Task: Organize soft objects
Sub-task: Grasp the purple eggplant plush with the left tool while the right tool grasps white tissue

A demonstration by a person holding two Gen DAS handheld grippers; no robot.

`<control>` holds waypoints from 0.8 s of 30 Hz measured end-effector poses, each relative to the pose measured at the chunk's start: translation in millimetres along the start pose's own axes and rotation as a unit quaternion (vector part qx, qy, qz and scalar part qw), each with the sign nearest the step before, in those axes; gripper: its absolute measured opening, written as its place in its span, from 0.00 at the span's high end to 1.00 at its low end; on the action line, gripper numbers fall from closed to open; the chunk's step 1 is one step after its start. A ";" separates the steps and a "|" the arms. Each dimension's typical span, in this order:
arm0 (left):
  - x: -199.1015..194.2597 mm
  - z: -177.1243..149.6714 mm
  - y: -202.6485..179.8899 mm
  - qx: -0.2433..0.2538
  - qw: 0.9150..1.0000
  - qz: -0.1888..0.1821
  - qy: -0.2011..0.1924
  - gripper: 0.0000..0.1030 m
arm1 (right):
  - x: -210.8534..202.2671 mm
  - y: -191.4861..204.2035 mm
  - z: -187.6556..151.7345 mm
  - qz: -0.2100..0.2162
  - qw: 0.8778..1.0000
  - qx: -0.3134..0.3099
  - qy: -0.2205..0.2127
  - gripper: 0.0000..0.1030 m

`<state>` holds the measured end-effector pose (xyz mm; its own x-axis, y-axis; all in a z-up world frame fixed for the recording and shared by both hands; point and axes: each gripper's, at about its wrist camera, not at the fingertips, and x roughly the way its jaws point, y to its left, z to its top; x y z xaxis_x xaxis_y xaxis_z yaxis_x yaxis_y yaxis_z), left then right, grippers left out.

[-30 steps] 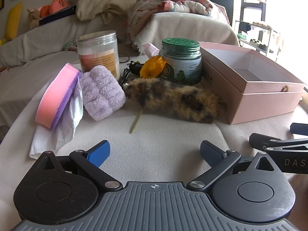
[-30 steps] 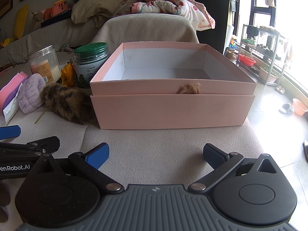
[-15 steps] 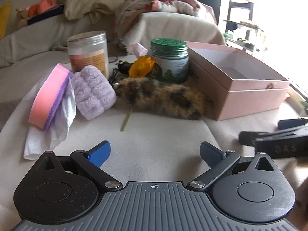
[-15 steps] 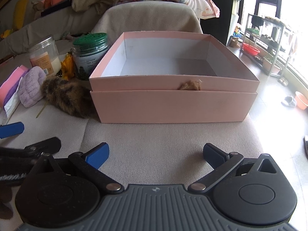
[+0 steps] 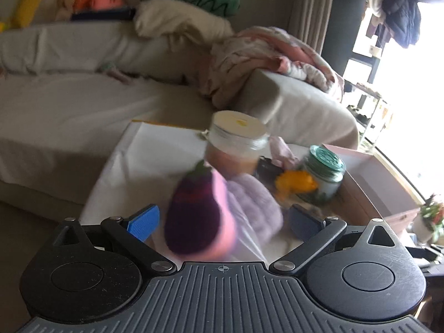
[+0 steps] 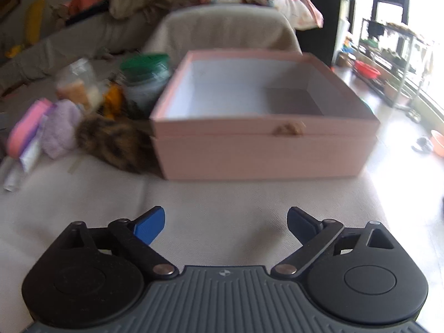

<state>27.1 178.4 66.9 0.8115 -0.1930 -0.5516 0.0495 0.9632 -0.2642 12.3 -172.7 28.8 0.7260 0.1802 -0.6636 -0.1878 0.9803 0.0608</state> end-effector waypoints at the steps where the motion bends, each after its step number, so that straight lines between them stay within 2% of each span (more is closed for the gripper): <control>1: 10.6 5.0 10.4 -0.014 1.000 -0.013 0.013 0.01 | -3.8 3.9 2.4 0.004 1.000 -0.005 -0.006 0.07; 5: 49.8 9.7 34.9 -0.061 0.995 -0.040 0.062 0.01 | -16.3 16.0 8.8 0.017 0.999 -0.026 -0.025 0.07; 9: 56.5 2.6 38.6 -0.070 0.993 -0.066 0.060 0.01 | -27.3 34.0 9.5 0.025 0.996 -0.070 -0.050 0.07; 10: 58.1 1.5 40.3 -0.073 0.992 -0.076 0.066 0.05 | -28.4 42.3 9.8 0.029 0.994 -0.089 -0.055 0.07; 11: 57.0 1.1 42.8 -0.080 0.991 -0.087 0.069 0.25 | -27.7 51.5 10.7 0.037 0.992 -0.109 -0.054 0.07; 12: 55.3 0.8 46.2 -0.087 0.989 -0.092 0.070 0.30 | -27.3 61.6 11.4 0.049 0.989 -0.126 -0.052 0.07; 16: 41.9 -1.2 61.8 -0.115 0.984 -0.117 0.063 0.29 | -17.8 114.1 24.4 0.128 0.979 -0.158 -0.033 0.07; 18: 36.6 -1.3 67.5 -0.120 0.984 -0.121 0.059 0.29 | -8.3 144.2 33.4 0.171 0.971 -0.168 -0.022 0.10; 20: 30.0 -2.0 76.3 -0.138 0.980 -0.132 0.053 0.29 | 8.0 173.8 41.6 0.194 0.965 -0.174 -0.011 0.15; 22: 19.7 -1.5 84.8 -0.155 0.976 -0.148 0.044 0.29 | 28.3 200.1 46.1 0.189 0.963 -0.190 0.008 0.32; 24: 5.6 3.8 88.5 -0.157 0.975 -0.153 0.028 0.29 | 44.1 215.0 52.9 0.182 0.961 -0.202 0.046 0.97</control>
<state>38.3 263.3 43.4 0.7526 -0.4814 -0.4493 0.0972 0.7561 -0.6472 39.0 50.3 52.1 0.5066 0.4787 -0.7171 -0.6726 0.7398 0.0188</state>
